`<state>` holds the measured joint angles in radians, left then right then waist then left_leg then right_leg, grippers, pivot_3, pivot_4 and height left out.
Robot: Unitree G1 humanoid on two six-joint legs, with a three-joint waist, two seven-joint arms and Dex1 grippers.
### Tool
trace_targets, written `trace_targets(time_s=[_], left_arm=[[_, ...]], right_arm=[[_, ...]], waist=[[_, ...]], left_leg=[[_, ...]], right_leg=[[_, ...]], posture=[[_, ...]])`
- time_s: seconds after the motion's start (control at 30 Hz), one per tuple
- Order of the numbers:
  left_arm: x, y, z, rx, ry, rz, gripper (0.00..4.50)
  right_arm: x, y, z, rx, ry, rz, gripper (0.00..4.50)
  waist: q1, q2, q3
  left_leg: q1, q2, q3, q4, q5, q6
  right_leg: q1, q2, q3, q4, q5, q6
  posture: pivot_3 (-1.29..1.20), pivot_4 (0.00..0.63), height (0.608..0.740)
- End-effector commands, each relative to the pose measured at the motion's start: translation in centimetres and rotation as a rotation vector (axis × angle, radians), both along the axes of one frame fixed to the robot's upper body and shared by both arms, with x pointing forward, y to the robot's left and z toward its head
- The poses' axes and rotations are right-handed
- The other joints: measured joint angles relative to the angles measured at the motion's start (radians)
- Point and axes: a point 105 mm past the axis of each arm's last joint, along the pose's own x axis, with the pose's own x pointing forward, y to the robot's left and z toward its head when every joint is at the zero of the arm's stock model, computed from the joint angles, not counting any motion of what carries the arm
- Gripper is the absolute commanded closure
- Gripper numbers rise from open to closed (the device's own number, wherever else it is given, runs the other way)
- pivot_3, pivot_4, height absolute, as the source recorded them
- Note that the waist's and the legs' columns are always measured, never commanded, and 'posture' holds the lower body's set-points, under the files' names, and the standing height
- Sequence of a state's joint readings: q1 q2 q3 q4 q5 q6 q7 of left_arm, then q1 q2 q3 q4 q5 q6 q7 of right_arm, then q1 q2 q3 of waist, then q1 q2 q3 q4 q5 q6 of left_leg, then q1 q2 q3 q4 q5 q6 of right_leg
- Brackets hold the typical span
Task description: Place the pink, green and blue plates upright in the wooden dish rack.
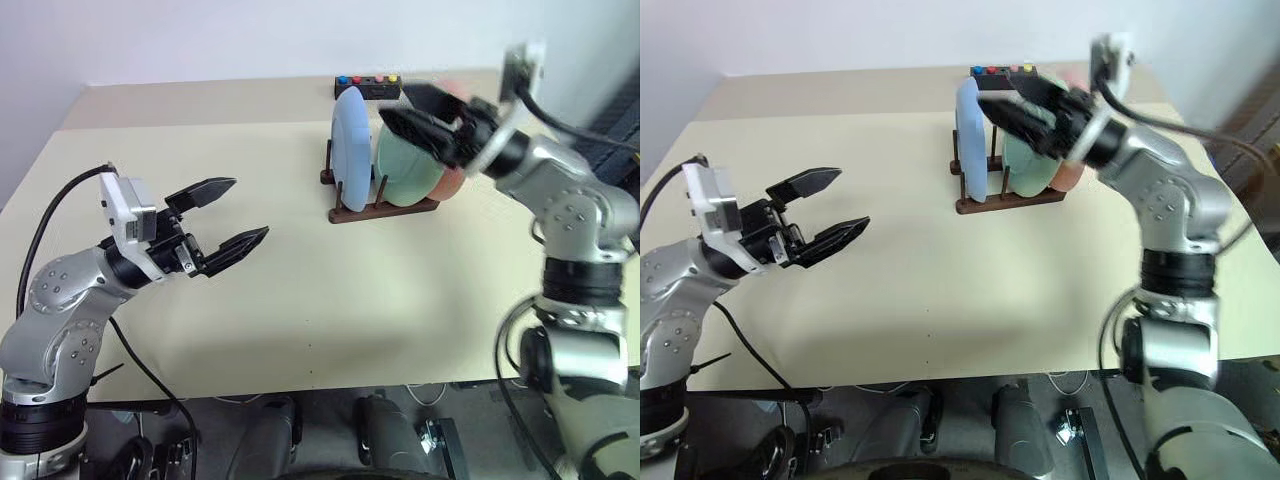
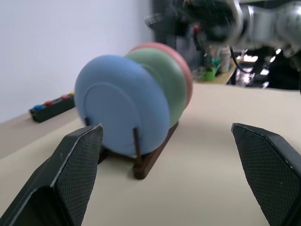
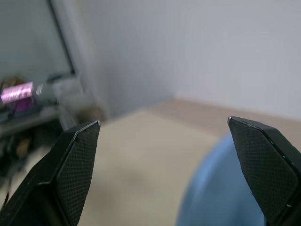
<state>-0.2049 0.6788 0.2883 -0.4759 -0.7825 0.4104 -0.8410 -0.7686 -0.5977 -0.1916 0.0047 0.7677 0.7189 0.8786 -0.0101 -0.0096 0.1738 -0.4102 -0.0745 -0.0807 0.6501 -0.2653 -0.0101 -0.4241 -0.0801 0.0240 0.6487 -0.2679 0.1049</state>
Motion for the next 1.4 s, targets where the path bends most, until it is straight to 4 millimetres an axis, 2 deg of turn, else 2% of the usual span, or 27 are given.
trace_targets(time_s=[0.03,0.17,0.37,0.53,0.7,1.0,1.17,1.4], left_arm=[[-1.0,-1.1,1.0,0.041,-0.039,-0.058,0.00],[-1.0,-1.5,0.6,0.063,-0.035,-0.073,0.00],[-0.6,-1.8,0.2,0.086,-0.034,-0.094,0.00],[-0.4,-1.9,0.3,0.091,-0.044,-0.102,0.00],[-0.3,-1.9,0.4,0.096,-0.049,-0.099,0.00],[-0.4,-1.6,0.3,0.094,-0.048,-0.075,0.00],[-0.4,-1.5,0.1,0.092,-0.043,-0.064,0.00],[-0.4,-1.6,0.1,0.093,-0.047,-0.061,0.00]], right_arm=[[-2.2,-1.0,-0.3,-0.089,-0.042,0.057,0.04],[-2.5,-2.7,-3.7,-0.244,0.005,0.000,0.04],[-1.9,-4.6,-7.9,-0.322,0.061,-0.128,0.04],[0.0,-5.7,-8.6,-0.298,0.043,-0.267,0.04],[1.2,-5.9,-8.9,-0.270,0.042,-0.312,0.04],[1.3,-4.2,-7.3,-0.249,-0.013,-0.241,0.04],[1.3,-4.0,-6.4,-0.260,-0.042,-0.233,0.04],[1.2,-4.3,-8.3,-0.325,-0.001,-0.229,0.04]], waist=[[-0.005,0.000,0.000],[-0.004,0.001,0.000],[0.001,0.000,0.000],[0.000,0.000,0.000],[-0.001,0.000,0.000],[0.000,0.000,0.000],[0.000,0.000,0.000],[0.000,0.000,0.000]], left_leg=[[0.000,0.000,0.000,0.000,0.000,0.000],[0.001,0.001,0.001,0.000,0.000,0.000],[0.001,0.001,0.001,0.001,0.000,0.000],[0.001,0.000,0.001,0.001,0.000,0.000],[0.001,0.000,0.001,0.001,0.000,0.000],[0.001,0.000,0.001,0.001,0.000,0.000],[0.001,0.000,0.001,0.001,0.000,0.000],[0.001,0.000,0.001,0.001,0.000,0.000]], right_leg=[[0.000,0.000,0.000,0.000,0.000,0.000],[0.000,0.001,0.001,0.001,0.000,0.000],[0.001,0.001,0.001,0.001,0.000,0.000],[0.001,0.001,0.001,0.001,0.000,0.000],[0.001,0.001,0.001,0.001,0.000,0.000],[0.001,0.001,0.001,0.001,0.000,0.000],[0.001,0.001,0.001,0.001,0.000,0.000],[0.001,0.001,0.001,0.001,0.000,0.000]], posture=[[0.00,0.150,0.740],[0.00,0.150,0.740],[0.00,0.150,0.740],[0.00,0.150,0.740],[0.00,0.150,0.740],[0.00,0.150,0.740],[0.00,0.150,0.740],[0.00,0.150,0.740]])
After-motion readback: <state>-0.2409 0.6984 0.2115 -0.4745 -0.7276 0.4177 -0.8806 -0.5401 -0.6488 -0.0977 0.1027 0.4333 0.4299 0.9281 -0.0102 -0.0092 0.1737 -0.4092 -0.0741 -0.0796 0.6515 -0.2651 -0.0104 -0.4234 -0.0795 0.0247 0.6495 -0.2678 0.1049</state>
